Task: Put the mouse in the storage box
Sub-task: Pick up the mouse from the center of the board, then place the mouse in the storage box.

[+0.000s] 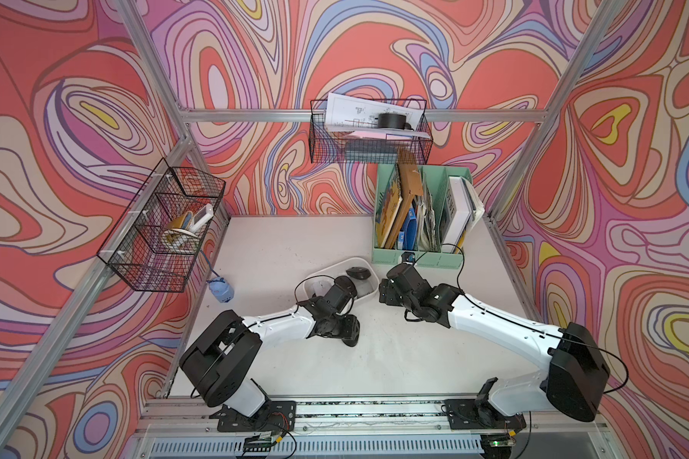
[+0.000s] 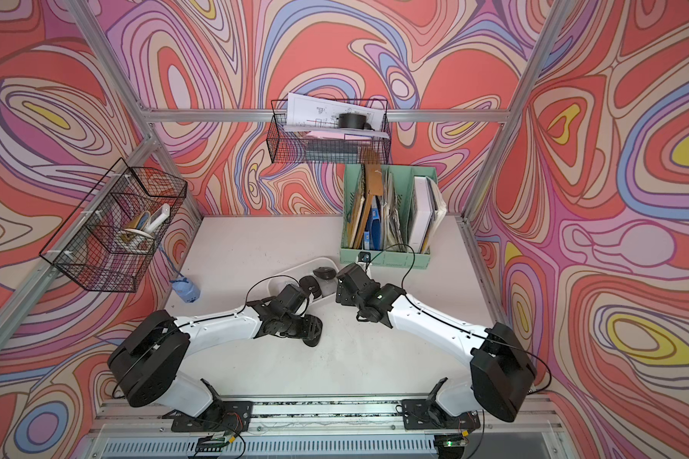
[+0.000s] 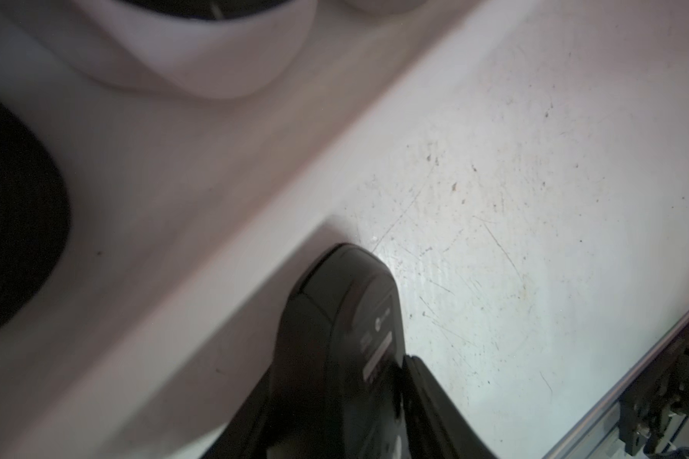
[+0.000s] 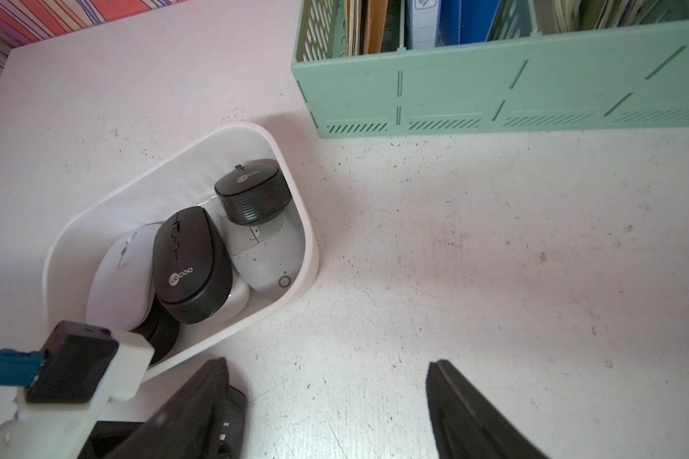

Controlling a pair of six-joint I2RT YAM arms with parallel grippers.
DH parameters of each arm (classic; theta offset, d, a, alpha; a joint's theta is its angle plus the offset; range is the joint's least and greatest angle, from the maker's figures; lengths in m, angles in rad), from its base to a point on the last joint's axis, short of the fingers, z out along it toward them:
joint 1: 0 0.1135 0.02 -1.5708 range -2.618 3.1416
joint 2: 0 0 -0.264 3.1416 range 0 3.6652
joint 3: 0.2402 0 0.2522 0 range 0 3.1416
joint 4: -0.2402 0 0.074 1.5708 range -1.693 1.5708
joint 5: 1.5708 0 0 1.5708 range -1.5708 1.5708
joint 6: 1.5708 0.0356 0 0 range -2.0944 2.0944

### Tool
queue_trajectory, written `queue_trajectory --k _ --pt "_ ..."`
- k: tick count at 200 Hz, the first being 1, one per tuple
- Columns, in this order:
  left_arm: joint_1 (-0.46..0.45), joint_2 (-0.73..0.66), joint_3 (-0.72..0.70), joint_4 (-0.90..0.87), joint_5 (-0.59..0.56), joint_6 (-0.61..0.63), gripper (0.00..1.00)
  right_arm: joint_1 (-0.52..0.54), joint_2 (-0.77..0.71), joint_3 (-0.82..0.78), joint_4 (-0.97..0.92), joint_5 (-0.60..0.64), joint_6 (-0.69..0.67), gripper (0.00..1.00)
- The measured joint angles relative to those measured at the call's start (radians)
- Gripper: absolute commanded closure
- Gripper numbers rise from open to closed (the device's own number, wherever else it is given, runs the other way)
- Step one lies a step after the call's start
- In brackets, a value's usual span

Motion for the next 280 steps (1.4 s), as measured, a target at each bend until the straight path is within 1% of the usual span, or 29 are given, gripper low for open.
queue_trajectory --k 13,39,54,84,112,136,164,191,208,236,280 --pt "-0.006 -0.003 0.005 -0.005 -0.004 0.003 0.68 0.0 0.004 0.001 -0.002 0.0 0.0 0.21" --pt "-0.024 -0.021 0.013 -0.05 -0.039 0.008 0.73 0.0 0.008 0.005 -0.008 0.005 0.0 0.21" --pt "-0.037 -0.042 0.02 -0.093 -0.063 0.011 0.74 0.0 0.008 0.006 -0.015 0.022 0.0 0.24" --pt "-0.054 -0.13 0.063 -0.182 -0.095 0.012 0.71 0.0 -0.036 -0.007 -0.045 0.108 0.028 0.17" --pt "-0.055 -0.22 0.175 -0.274 -0.144 0.013 0.71 -0.008 -0.157 -0.039 -0.068 0.2 0.042 0.16" --pt "-0.055 -0.217 0.322 -0.357 -0.208 0.032 0.71 -0.021 -0.198 -0.04 -0.089 0.265 0.043 0.15" --pt "-0.052 -0.144 0.485 -0.46 -0.303 0.068 0.7 -0.026 -0.215 -0.056 -0.119 0.323 0.04 0.14" --pt "-0.031 0.0 0.646 -0.577 -0.385 0.108 0.7 -0.033 -0.257 -0.092 -0.139 0.359 0.034 0.13" --pt "-0.012 0.085 0.717 -0.643 -0.428 0.128 0.71 -0.039 -0.29 -0.11 -0.146 0.381 0.026 0.12" --pt "0.021 0.189 0.784 -0.742 -0.508 0.158 0.7 -0.046 -0.34 -0.136 -0.158 0.421 0.012 0.1" --pt "0.058 0.298 0.869 -0.849 -0.645 0.199 0.7 -0.061 -0.402 -0.185 -0.165 0.475 -0.011 0.08"
